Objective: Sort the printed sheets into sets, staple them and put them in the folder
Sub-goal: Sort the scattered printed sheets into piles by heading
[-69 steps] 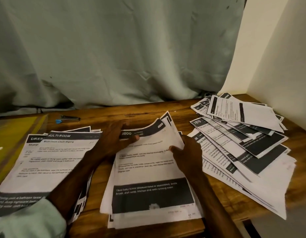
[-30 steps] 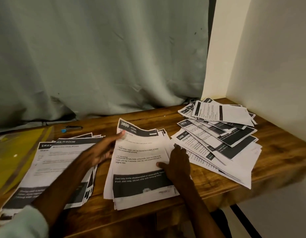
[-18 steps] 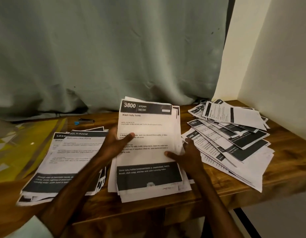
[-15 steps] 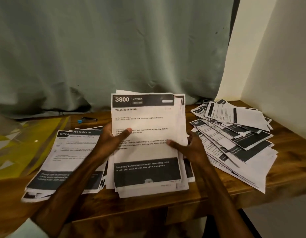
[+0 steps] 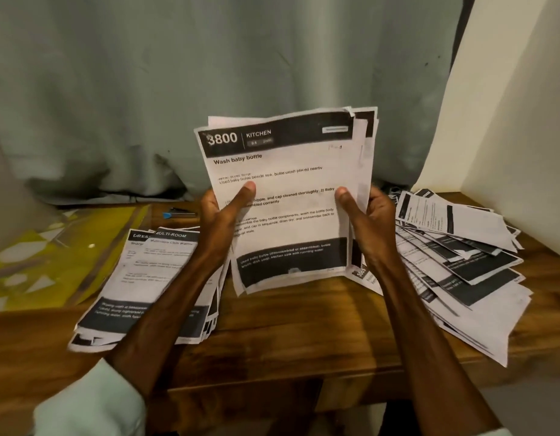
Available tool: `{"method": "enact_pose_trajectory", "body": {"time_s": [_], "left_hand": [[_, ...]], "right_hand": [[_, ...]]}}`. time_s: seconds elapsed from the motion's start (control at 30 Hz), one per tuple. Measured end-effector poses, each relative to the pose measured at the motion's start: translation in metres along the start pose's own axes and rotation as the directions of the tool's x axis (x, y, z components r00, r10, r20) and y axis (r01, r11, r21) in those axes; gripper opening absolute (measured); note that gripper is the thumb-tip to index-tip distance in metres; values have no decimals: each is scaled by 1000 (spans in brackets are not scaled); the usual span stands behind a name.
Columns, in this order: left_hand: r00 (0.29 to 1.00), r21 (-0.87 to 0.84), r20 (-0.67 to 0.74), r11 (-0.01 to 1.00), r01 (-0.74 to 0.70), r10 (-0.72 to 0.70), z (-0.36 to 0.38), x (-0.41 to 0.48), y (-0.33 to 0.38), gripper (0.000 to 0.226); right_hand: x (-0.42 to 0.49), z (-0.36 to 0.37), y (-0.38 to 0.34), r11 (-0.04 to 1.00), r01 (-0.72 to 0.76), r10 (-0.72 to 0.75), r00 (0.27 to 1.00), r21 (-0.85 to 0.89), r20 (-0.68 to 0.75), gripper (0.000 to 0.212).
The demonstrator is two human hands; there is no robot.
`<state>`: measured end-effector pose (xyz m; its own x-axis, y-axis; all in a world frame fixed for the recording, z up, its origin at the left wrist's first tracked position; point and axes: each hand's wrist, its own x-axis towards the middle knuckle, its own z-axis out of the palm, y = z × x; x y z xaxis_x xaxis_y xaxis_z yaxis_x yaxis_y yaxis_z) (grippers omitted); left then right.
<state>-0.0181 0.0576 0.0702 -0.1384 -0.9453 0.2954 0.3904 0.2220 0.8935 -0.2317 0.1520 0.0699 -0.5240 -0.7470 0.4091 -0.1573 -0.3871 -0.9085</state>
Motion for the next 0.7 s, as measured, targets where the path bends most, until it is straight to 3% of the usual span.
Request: {"method": "enact_pose_trajectory", "body": {"time_s": [0.23,0.37,0.47,0.63,0.7], "left_hand": [[995,130,104,991,-24,10,-2,-4,-21,55],[994,145,111,989,-3,-13,4,-1,-20,41],[995,85,102,996,-29,21,5,3,-16,34],[994,-104,100,994,45,-35,7,-3,-20,70],[995,-69,91,996,47,-41,9,-6,-26,66]], "right_hand": [[-11,-2,17,999,-5,5,1000,-39,-6,23],[-10,3,20,999,-13,12,999,-38,-32,31],[-8,5,18,1000,-10,9,998,-12,-57,34],[-11,10,21,998,-39,41,998,44,-46,40],[-11,11,23,999,-43,44,998,22,-40,43]]}}
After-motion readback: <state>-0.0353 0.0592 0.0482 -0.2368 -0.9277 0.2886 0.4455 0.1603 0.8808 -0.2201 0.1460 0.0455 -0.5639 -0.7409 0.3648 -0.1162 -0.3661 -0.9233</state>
